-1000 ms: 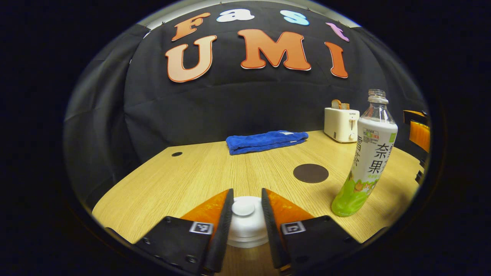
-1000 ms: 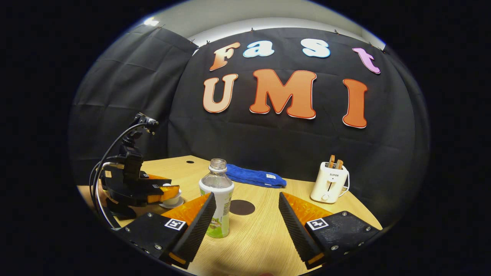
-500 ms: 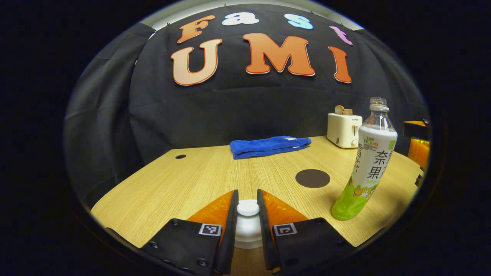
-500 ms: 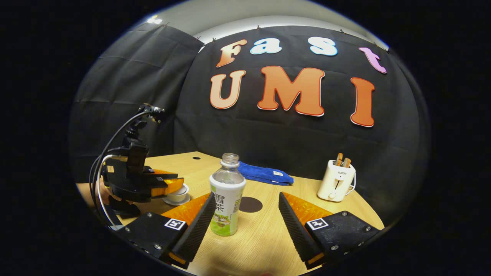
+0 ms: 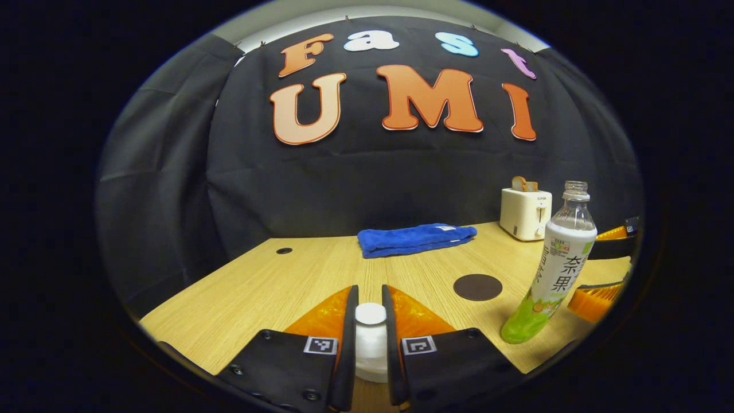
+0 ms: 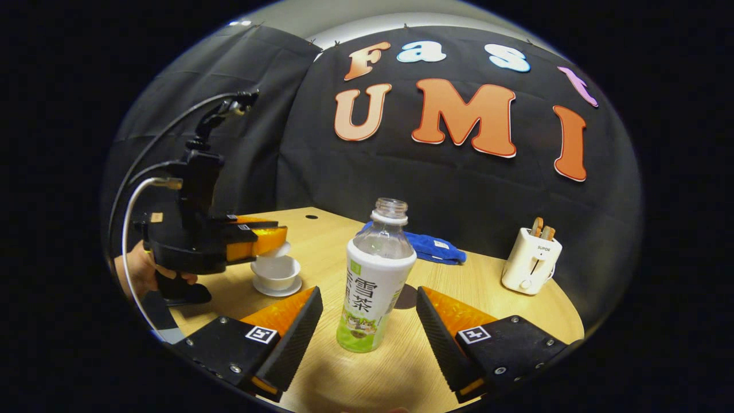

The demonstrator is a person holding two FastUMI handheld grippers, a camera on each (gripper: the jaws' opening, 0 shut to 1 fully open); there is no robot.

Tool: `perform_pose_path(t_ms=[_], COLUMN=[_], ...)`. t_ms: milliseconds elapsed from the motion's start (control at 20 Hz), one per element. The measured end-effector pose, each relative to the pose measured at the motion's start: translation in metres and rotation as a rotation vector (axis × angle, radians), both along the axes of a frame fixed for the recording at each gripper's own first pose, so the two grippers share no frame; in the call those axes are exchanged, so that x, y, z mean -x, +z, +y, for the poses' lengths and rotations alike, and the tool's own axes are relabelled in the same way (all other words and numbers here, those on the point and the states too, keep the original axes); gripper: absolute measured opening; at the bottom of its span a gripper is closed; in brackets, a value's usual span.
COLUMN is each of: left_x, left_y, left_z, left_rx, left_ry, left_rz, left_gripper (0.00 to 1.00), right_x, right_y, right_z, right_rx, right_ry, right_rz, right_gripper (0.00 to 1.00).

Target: Open the teacup lid with one hand, grasp the water bottle and pour water into the teacup with the other hand; after pouring, place the water bottle on the coaster and then close the teacup lid.

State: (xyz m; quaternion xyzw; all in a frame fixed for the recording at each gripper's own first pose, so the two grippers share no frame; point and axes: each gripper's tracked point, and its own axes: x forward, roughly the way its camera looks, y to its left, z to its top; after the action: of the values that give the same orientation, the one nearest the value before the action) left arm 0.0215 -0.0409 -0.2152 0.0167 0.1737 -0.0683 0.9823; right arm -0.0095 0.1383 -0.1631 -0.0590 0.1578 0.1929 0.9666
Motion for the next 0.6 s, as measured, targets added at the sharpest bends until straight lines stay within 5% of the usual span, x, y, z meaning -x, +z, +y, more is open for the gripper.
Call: perform_pose_path(t_ms=[250, 600], left_x=[0.004, 0.014], left_y=[0.008, 0.009], left_z=[0.031, 0.065], left_rx=[-0.022, -0.044], left_ry=[0.051, 0.103], left_rz=[-0.017, -0.015], left_gripper=[0.27, 0.27], right_x=[-0.013, -0.022], right_y=[-0.024, -0.021], right_z=[0.011, 0.016], right_rx=[0.001, -0.004], right_ry=[-0.005, -0.022], right_rz=[0.085, 0.101], right_gripper=[0.95, 0.67])
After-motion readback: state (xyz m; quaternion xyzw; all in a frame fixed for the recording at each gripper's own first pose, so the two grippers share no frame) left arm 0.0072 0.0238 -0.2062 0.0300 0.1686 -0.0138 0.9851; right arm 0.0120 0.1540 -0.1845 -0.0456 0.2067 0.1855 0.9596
